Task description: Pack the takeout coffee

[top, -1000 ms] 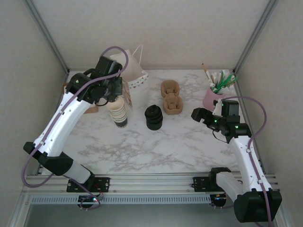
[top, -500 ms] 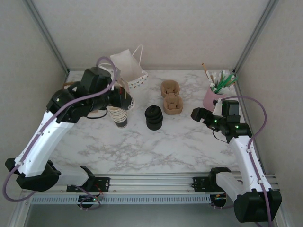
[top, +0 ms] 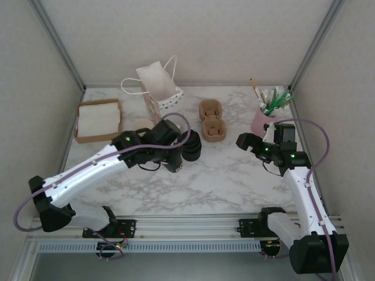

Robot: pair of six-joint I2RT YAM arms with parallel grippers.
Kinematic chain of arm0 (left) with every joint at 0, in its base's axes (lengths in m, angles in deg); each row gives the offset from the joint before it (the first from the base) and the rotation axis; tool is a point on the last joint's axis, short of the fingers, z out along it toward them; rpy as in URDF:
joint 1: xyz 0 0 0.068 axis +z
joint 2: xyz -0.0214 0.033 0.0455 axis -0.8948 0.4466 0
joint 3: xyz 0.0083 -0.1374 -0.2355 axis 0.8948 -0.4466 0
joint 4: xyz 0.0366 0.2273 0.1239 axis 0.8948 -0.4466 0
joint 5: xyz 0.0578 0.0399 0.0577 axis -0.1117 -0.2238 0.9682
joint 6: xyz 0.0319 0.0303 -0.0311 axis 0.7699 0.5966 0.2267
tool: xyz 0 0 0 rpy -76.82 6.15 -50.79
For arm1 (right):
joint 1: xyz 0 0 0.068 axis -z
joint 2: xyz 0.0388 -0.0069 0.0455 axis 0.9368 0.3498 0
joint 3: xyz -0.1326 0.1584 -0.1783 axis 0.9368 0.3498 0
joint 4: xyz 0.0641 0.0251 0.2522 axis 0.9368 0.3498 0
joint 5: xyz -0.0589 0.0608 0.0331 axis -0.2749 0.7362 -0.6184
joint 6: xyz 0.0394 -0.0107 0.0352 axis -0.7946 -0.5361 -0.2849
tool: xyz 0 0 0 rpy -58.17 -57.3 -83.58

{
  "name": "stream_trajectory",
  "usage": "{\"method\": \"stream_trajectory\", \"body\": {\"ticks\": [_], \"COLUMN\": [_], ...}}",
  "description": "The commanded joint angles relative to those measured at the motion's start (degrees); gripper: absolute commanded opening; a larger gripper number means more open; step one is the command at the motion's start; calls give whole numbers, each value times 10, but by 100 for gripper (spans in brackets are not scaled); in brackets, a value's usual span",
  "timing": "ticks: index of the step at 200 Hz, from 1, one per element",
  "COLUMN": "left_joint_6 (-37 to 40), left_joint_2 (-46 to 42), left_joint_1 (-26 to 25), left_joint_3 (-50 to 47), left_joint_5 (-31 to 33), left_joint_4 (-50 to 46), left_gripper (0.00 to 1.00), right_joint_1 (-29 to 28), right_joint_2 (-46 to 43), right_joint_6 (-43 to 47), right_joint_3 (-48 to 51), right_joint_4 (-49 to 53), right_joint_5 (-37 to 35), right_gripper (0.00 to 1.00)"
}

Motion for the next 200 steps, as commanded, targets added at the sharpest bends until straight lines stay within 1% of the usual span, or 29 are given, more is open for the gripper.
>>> {"method": "stream_trajectory", "body": {"ticks": [1, 17, 30, 41, 77, 105, 142, 171, 188, 200], "left_joint_6": [-36, -45, -50, -50, -52, -54, -55, -61, -63, -63], "left_joint_2": [14, 35, 56, 73, 134, 178, 203, 206, 201, 199], "left_joint_1": [-12, -25, -40, -49, -78, -101, -114, -118, -120, -120], "left_joint_3": [-50, -69, -69, -66, -45, -16, 0, 6, 5, 5], "left_joint_5": [39, 55, 77, 83, 88, 111, 108, 105, 103, 100], "left_joint_4": [62, 79, 79, 80, 71, 48, 55, 60, 62, 64], "left_gripper": [0, 0, 0, 0, 0, 0, 0, 0, 8, 19], "right_joint_1": [-2, -3, -2, -2, -2, -2, -2, -2, -2, -2], "right_joint_2": [7, 13, 18, 18, 15, 6, -5, -11, -14, -14], "right_joint_6": [-9, -9, -8, -9, -10, -12, -9, -7, -7, -8], "right_joint_3": [-1, 0, 0, 1, 7, 17, 25, 28, 30, 31], "right_joint_4": [-6, -8, -7, -9, -11, -12, -7, -2, -3, -2], "right_joint_5": [6, 8, 9, 9, 7, 3, -1, -5, -4, -3], "right_gripper": [96, 97, 97, 97, 97, 98, 98, 98, 98, 99]}}
